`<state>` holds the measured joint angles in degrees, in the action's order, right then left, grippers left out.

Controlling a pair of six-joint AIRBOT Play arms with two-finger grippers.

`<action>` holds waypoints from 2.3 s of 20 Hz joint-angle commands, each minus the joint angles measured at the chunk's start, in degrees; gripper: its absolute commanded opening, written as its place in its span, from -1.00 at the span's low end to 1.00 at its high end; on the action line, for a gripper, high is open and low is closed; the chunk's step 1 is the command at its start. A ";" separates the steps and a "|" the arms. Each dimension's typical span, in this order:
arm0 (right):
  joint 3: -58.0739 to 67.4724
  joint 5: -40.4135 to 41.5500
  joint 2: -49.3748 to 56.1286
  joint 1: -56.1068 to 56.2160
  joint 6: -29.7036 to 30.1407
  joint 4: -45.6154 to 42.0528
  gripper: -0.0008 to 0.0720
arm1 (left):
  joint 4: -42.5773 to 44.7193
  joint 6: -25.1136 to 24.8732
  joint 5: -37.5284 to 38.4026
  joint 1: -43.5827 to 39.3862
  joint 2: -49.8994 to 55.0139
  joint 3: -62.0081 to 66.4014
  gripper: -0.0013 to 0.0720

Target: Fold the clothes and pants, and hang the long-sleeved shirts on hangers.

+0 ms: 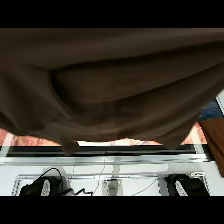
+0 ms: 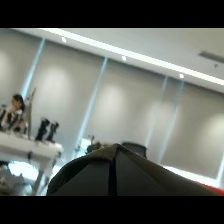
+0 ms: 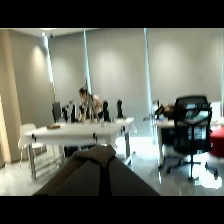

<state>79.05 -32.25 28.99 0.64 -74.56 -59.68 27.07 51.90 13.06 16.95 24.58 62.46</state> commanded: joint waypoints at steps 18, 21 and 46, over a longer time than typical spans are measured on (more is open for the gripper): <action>-0.02 9.81 58.21 0.00 -6.43 -3.98 -0.94 | -51.82 -33.31 28.04 -8.11 64.04 0.76 -0.93; -0.02 15.10 58.14 0.00 -6.45 -3.93 -0.06 | -49.53 -33.31 28.11 -7.61 64.08 0.74 0.28; -0.02 -28.13 56.68 -24.46 -3.74 -12.70 0.34 | 24.28 -4.76 50.95 13.14 49.96 -15.74 0.23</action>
<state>79.02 -59.55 85.67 -23.29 -78.41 -72.29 54.74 48.66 69.56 31.83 73.41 50.61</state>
